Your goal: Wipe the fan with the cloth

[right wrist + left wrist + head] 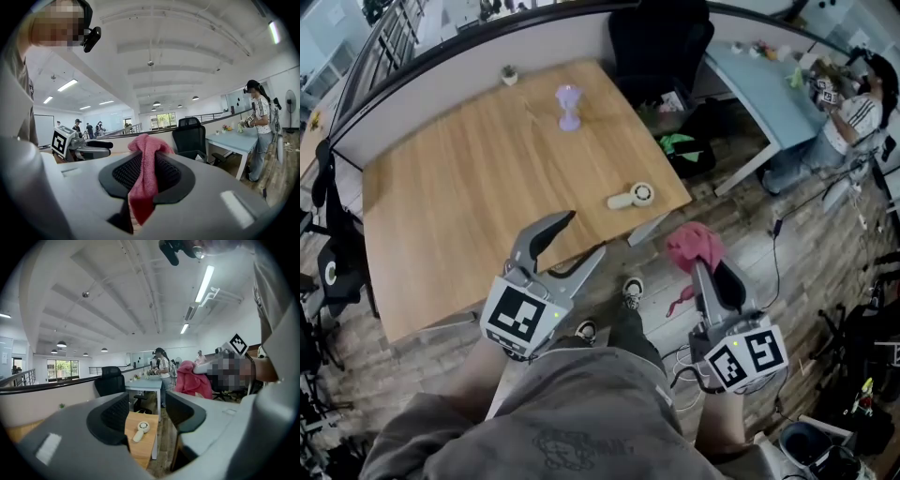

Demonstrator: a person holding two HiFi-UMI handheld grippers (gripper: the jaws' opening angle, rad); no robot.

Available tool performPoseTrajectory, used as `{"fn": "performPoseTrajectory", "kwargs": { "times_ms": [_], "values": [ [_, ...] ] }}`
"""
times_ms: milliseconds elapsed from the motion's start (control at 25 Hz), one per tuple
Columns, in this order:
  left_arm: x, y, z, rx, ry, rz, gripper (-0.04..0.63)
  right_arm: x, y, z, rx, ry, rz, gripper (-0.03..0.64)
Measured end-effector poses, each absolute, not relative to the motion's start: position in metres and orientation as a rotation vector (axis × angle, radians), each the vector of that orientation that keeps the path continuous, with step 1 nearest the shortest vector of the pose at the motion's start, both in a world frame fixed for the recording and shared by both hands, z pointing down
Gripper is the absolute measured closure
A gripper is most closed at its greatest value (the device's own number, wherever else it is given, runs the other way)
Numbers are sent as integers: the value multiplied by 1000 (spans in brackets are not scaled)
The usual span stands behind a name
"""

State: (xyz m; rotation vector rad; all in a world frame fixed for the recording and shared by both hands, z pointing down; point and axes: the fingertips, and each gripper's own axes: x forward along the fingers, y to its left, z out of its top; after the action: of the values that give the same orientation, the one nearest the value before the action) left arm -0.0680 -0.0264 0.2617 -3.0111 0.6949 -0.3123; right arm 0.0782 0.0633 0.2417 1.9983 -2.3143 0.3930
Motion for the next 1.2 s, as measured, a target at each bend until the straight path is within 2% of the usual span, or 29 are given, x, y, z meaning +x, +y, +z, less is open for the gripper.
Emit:
{"fn": "performPoseTrajectory", "kwargs": {
  "times_ms": [520, 840, 1200],
  "values": [
    [27, -103, 290, -3007, 793, -412, 350, 167, -49, 277, 1767, -2452, 550, 532],
    [60, -145, 303, -3014, 961, -437, 350, 209, -120, 295, 1588, -2520, 570, 532],
    [76, -178, 311, -2970, 1160, -438, 350, 224, -169, 306, 1374, -2592, 561, 532]
  ]
}}
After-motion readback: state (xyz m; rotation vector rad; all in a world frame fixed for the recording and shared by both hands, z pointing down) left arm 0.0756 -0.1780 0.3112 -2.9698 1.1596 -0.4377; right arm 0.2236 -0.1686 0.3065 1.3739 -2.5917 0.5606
